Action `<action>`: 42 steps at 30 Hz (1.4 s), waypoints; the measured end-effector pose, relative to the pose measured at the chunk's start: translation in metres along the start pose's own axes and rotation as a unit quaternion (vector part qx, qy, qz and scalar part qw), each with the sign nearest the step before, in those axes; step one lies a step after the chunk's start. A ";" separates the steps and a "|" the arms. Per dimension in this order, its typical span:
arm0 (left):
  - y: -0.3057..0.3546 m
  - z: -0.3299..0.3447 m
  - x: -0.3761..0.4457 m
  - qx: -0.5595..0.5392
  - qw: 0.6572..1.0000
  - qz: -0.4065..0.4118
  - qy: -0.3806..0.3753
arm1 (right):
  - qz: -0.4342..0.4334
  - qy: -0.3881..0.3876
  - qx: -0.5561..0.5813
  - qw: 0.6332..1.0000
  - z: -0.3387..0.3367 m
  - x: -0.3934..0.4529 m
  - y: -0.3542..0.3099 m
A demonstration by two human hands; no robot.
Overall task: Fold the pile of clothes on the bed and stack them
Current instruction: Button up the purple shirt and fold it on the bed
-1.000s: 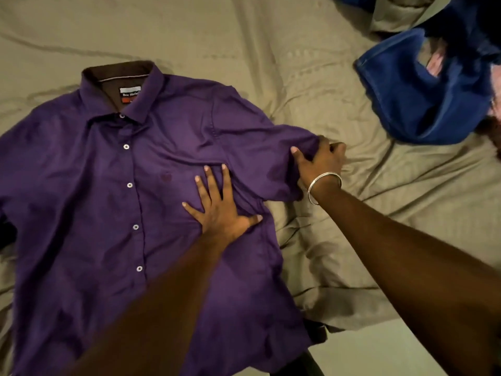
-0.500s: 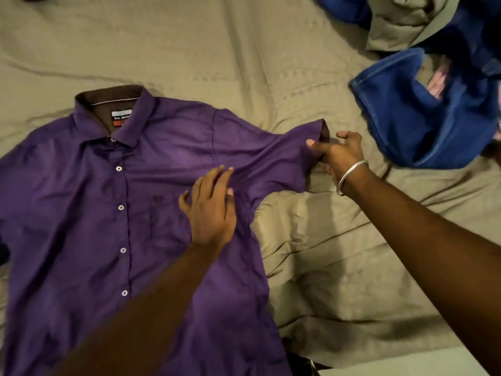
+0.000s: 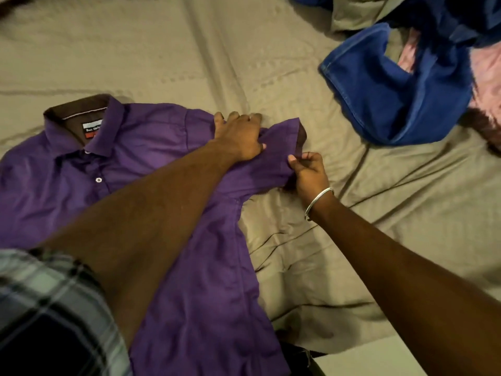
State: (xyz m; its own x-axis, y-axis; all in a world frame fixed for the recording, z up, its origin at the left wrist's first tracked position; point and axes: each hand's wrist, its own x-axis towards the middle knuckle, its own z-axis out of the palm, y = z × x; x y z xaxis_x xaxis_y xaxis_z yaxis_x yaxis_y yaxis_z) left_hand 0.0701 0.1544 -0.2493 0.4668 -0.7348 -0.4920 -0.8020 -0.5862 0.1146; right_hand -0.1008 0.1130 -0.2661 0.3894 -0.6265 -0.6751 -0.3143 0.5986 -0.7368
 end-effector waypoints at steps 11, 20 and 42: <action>0.018 -0.007 -0.009 -0.153 0.974 -0.071 0.149 | -0.107 0.143 -0.234 0.956 -0.019 -0.016 0.007; -0.006 0.129 -0.233 -0.225 0.915 -0.200 0.269 | 0.065 -0.078 -0.480 0.872 -0.015 -0.177 0.115; -0.138 0.206 -0.444 -0.263 0.788 -0.522 0.196 | 0.000 0.100 -0.459 0.883 -0.035 -0.264 0.159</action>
State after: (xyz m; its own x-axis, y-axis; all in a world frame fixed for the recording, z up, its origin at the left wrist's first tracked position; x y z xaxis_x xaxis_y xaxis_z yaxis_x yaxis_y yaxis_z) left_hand -0.1035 0.6323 -0.2243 0.9317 0.2521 -0.2615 0.3112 -0.9253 0.2166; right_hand -0.2836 0.3564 -0.2061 0.2574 -0.7566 -0.6011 -0.9193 -0.0001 -0.3936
